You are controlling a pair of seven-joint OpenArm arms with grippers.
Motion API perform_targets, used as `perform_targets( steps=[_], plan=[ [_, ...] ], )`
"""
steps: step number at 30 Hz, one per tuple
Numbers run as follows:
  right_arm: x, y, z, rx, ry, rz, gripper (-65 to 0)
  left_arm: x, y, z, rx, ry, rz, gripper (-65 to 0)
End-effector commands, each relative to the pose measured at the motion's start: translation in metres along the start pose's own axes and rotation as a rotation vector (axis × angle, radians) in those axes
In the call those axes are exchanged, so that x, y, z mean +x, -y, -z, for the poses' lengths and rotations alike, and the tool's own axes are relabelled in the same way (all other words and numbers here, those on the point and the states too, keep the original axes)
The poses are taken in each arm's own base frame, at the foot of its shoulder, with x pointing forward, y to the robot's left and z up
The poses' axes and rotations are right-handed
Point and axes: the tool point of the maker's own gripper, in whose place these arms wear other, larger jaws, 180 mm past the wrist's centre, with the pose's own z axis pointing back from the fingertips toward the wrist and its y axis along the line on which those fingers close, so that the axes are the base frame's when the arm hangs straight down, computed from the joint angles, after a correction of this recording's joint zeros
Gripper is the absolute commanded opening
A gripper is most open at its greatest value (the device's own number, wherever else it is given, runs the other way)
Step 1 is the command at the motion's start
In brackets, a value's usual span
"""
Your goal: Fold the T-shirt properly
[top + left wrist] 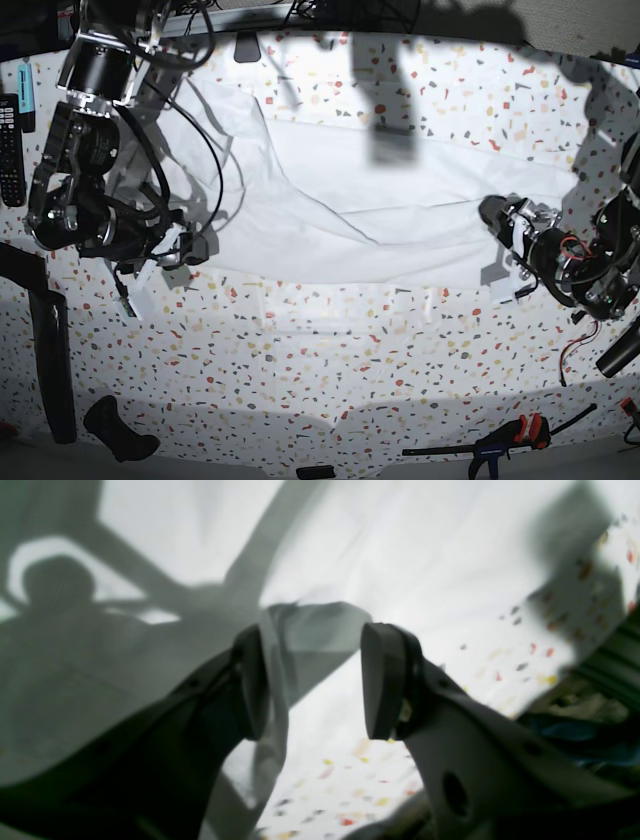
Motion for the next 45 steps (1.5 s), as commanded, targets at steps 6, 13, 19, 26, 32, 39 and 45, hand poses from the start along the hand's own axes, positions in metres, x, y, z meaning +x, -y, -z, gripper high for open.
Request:
perform_targets(
  steps=[6, 13, 19, 26, 32, 39, 45],
  plan=[
    [0.019, 0.001, -0.006, -0.002, 0.057, -0.028, -39.3, 0.003, -0.001, -0.019, -0.021, 0.021, -0.008, -37.6],
    [0.019, 0.001, -0.006, -0.002, 0.056, -0.028, -39.3, -0.002, -0.002, -0.019, -0.018, 0.012, -0.015, -37.6],
    [0.019, 0.001, -0.006, -0.002, 0.056, -0.028, -39.3, -0.014, -0.001, -0.018, -0.027, -0.036, -0.022, -43.7],
    [0.019, 0.001, -0.006, -0.002, 0.057, -0.028, -39.3, -0.031, -0.004, -0.02, -0.034, -0.049, -0.053, -43.7],
    [0.02, 0.001, -0.006, -0.002, 0.058, -0.029, -39.3, -0.06, 0.001, -0.024, -0.04, -0.077, -0.057, -43.7],
    [0.02, 0.001, -0.006, -0.002, 0.059, -0.029, -39.3, -0.072, 0.001, -0.039, 0.006, -0.038, -0.018, -43.8],
    [0.02, 0.001, -0.006, -0.002, 0.059, -0.029, -39.3, -0.01, 0.016, -0.092, 0.076, 0.125, 0.173, -43.3]
  ],
)
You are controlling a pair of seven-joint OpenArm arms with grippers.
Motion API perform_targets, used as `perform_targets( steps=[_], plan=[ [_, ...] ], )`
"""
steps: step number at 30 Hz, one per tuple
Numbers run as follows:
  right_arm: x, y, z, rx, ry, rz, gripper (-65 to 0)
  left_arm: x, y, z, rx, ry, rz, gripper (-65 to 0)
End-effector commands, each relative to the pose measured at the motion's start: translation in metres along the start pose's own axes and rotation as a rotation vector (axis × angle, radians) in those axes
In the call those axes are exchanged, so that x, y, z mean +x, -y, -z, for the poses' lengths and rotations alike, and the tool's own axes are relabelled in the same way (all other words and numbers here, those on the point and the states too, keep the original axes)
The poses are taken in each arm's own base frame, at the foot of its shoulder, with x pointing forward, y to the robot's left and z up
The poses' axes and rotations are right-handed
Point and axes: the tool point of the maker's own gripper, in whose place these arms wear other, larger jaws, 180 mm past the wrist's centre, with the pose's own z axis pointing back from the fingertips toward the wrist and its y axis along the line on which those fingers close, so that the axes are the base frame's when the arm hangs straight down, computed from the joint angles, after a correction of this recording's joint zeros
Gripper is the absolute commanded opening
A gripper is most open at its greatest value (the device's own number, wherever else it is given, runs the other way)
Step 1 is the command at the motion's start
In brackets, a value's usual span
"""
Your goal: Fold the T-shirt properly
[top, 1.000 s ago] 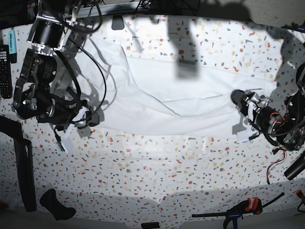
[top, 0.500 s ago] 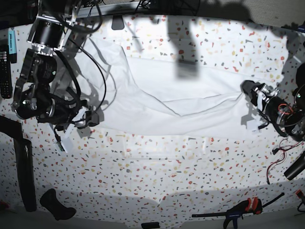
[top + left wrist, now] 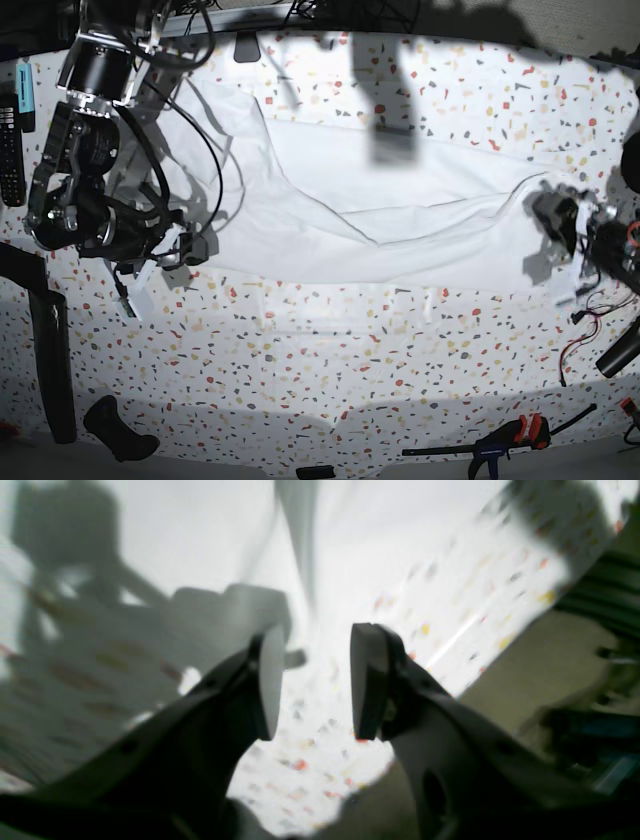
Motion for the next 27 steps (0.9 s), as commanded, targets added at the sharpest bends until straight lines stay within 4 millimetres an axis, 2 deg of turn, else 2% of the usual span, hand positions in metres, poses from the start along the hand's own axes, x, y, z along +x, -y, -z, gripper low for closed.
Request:
perform_targets(
  steps=[1, 3, 8, 13, 16, 19, 23, 27],
  plan=[
    [0.02, 0.002, -0.006, -0.003, 0.057, -0.029, -39.3, 0.021, 0.0, -0.014, 0.018, 0.055, 0.049, -43.3],
    [0.02, 0.002, -0.006, -0.003, 0.058, -0.029, -39.3, 0.041, 0.007, -0.007, 0.023, 0.082, 0.108, -42.8],
    [0.02, 0.002, -0.006, -0.003, 0.058, -0.029, -39.3, 0.076, 0.025, 0.035, 0.011, 0.081, 0.204, -37.8],
    [0.02, 0.002, -0.006, -0.003, 0.057, -0.029, -39.3, 0.093, 0.042, 0.059, 0.003, -0.002, 0.286, -37.8],
    [0.02, 0.002, -0.006, -0.003, 0.057, -0.029, -39.3, 0.106, 0.046, 0.066, 0.022, 0.016, 0.315, -37.8],
    [0.02, 0.002, -0.006, -0.003, 0.057, -0.029, -39.3, 0.108, 0.045, 0.068, 0.036, 0.012, 0.325, -35.6],
    [0.02, 0.002, -0.006, -0.003, 0.057, -0.029, -39.3, 0.104, 0.042, 0.066, 0.045, 0.004, 0.32, -27.9],
    [0.02, 0.001, -0.006, -0.003, 0.057, -0.028, -39.3, 0.102, 0.023, 0.066, 0.128, -0.013, 0.326, -21.3]
  ],
)
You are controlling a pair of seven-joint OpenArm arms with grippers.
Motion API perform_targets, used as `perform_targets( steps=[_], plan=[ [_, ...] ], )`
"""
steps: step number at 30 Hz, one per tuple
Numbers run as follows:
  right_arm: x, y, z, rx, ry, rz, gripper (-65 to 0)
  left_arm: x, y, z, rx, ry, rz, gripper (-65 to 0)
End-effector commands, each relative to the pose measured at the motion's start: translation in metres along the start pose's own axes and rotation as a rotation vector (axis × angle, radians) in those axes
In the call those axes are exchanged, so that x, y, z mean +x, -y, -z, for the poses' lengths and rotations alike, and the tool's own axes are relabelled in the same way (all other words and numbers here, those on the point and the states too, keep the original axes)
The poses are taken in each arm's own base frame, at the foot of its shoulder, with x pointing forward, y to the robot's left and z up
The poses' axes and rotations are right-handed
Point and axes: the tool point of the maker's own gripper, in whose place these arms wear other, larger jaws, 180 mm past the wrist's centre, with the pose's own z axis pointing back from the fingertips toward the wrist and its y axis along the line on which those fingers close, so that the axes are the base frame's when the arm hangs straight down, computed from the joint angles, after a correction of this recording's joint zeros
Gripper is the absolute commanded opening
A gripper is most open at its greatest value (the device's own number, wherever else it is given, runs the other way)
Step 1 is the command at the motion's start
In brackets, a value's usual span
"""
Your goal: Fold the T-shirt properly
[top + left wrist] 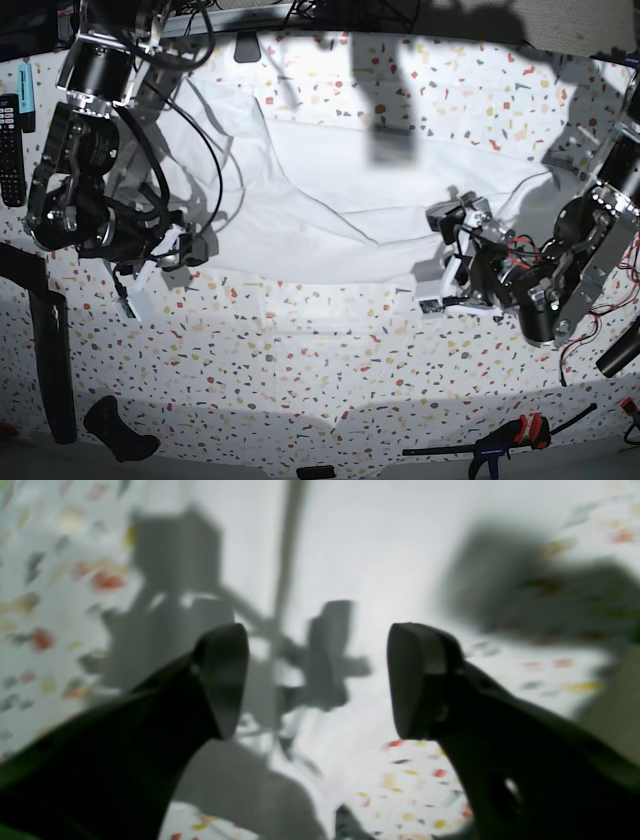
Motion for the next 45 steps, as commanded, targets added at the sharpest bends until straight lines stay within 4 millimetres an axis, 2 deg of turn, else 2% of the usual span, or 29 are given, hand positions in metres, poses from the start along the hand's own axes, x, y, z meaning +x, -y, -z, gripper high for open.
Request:
perform_targets(
  steps=[1, 4, 7, 9, 13, 16, 20, 23, 29, 36, 45],
  plan=[
    [0.019, 0.001, -0.006, -0.001, 0.056, -0.028, -39.3, 0.006, -0.015, -0.011, 0.042, 0.023, 0.004, -21.3],
    [0.018, 0.001, -0.006, -0.001, 0.054, -0.028, -39.3, -0.003, -0.013, -0.002, -0.013, 0.011, -0.064, -21.3],
    [0.018, 0.001, -0.006, -0.001, 0.053, -0.027, -39.3, -0.009, 0.009, 0.003, -0.17, -0.002, -0.149, -21.3],
    [0.018, 0.001, -0.006, 0.0, 0.054, -0.027, -39.3, -0.006, 0.018, 0.003, -0.232, 0.021, -0.179, -21.3],
    [0.018, 0.001, -0.006, 0.0, 0.054, -0.027, -39.3, -0.001, 0.015, 0.003, -0.223, 0.051, -0.182, -21.3],
    [0.018, 0.001, -0.006, 0.0, 0.054, -0.027, -39.3, 0.003, 0.004, 0.005, -0.158, 0.083, -0.171, -21.3],
    [0.018, 0.001, -0.006, 0.0, 0.054, -0.027, -39.3, -0.001, -0.002, 0.009, -0.117, 0.071, -0.161, -21.3],
    [0.018, 0.001, -0.006, -0.001, 0.054, -0.028, -39.3, -0.008, 0.007, 0.017, -0.138, 0.058, -0.171, -21.3],
    [0.018, 0.001, -0.006, -0.001, 0.054, -0.028, -39.3, -0.028, 0.037, 0.037, -0.221, -0.015, -0.187, -21.4],
    [0.018, 0.001, -0.006, -0.001, 0.054, -0.028, -39.3, -0.013, 0.045, 0.022, -0.312, 0.05, -0.22, -21.4],
    [0.018, 0.001, -0.006, -0.001, 0.054, -0.028, -39.3, -0.018, 0.056, 0.007, -0.419, 0.105, -0.291, -21.4]
  ],
)
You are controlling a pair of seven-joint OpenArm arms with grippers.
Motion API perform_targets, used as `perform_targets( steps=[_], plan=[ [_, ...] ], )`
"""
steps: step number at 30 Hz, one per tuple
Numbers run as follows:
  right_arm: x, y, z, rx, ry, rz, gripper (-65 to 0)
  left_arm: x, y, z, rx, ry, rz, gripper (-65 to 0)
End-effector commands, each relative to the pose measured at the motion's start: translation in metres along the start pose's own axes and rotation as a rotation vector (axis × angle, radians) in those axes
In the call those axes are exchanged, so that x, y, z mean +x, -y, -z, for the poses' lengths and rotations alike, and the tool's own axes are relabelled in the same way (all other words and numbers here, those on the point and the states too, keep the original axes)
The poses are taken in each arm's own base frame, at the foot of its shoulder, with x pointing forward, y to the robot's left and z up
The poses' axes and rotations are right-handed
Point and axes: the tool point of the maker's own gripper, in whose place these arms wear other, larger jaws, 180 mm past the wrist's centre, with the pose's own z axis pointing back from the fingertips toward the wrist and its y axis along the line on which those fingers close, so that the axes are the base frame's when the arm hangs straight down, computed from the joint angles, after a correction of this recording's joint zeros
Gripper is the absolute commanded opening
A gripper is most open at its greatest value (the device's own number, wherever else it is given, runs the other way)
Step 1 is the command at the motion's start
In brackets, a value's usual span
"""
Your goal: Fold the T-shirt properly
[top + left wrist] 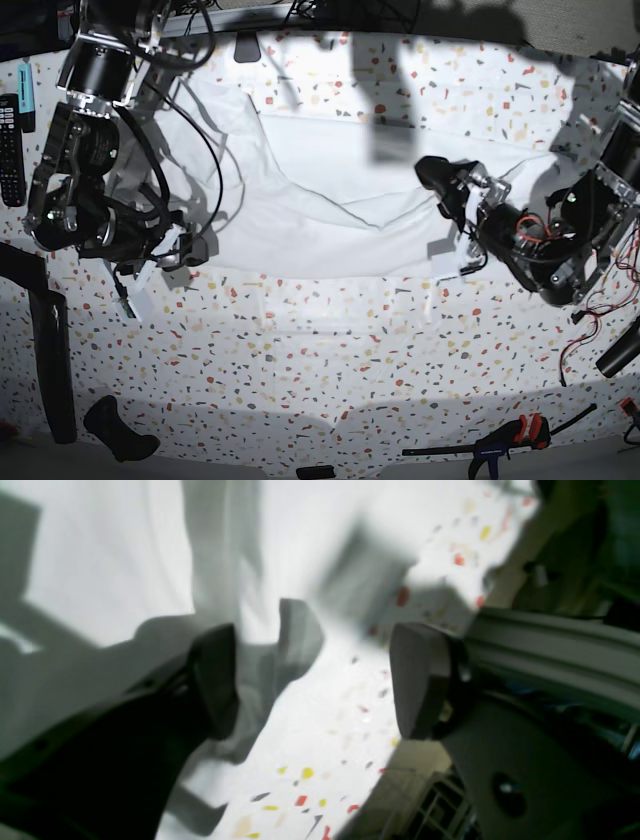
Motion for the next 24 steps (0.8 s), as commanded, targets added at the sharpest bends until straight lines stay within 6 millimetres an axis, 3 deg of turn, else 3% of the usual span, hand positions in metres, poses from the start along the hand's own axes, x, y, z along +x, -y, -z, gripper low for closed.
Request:
perform_targets(
  steps=[1, 11, 17, 21, 24],
  plan=[
    [0.018, 0.001, -0.006, -0.001, 0.055, -0.028, -39.3, 0.006, 0.0, -0.009, 0.006, 0.022, 0.018, -21.4],
    [0.018, 0.001, -0.006, -0.001, 0.054, -0.027, -39.3, -0.026, 0.01, 0.018, -0.044, -0.027, -0.036, -21.4],
    [0.02, -0.002, -0.006, 0.013, 0.063, -0.023, -39.3, -0.038, 0.005, 0.013, -0.031, -0.042, -0.057, -21.5],
    [0.032, -0.026, -0.003, 0.121, 0.134, 0.017, -39.3, -0.052, -0.006, 0.011, 0.03, -0.096, -0.053, -21.4],
    [0.042, -0.056, 0.003, 0.232, 0.201, 0.068, -39.3, -0.049, -0.016, 0.012, 0.083, -0.071, -0.041, -21.4]
  ],
)
